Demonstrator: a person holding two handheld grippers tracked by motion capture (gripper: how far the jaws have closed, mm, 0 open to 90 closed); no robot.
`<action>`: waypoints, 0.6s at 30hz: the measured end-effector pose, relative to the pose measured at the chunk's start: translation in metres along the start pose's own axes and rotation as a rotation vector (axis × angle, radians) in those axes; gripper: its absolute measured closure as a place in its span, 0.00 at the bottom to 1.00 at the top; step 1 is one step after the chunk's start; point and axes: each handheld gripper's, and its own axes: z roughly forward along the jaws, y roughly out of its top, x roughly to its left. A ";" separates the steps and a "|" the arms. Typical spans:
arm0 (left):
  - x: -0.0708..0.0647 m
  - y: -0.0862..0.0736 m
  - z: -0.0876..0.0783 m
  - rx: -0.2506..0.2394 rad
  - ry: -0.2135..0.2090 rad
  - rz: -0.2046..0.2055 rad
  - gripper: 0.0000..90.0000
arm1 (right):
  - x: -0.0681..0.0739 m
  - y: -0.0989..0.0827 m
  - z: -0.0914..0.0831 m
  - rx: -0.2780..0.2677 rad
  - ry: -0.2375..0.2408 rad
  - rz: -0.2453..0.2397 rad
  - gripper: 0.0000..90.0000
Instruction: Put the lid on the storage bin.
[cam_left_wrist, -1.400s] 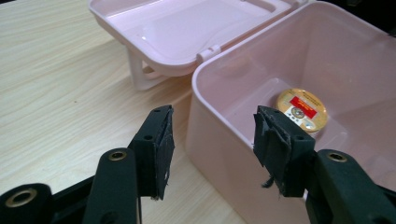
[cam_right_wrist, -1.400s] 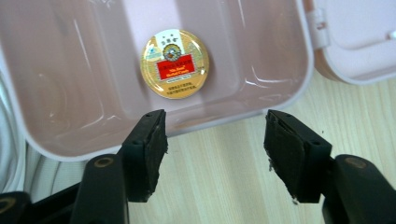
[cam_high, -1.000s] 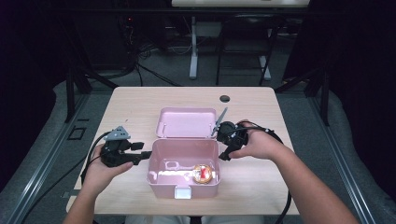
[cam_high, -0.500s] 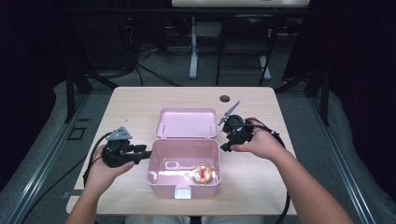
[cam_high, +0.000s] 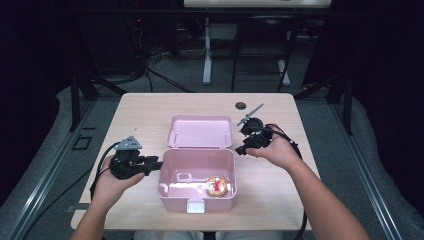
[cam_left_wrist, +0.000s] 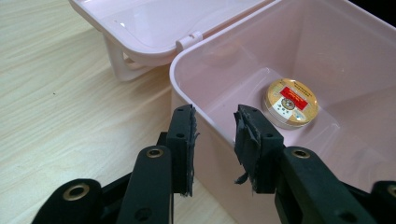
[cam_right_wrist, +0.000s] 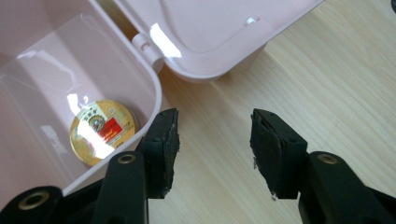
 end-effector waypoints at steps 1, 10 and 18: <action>0.000 0.000 0.000 0.000 -0.002 -0.001 0.75 | -0.001 0.001 0.001 -0.004 -0.002 0.008 0.57; 0.000 0.000 0.000 -0.006 -0.005 -0.008 0.79 | -0.007 0.008 0.005 -0.066 -0.039 0.082 0.58; -0.002 0.000 0.001 -0.004 -0.006 0.000 0.83 | -0.013 0.013 0.010 -0.107 -0.068 0.145 0.59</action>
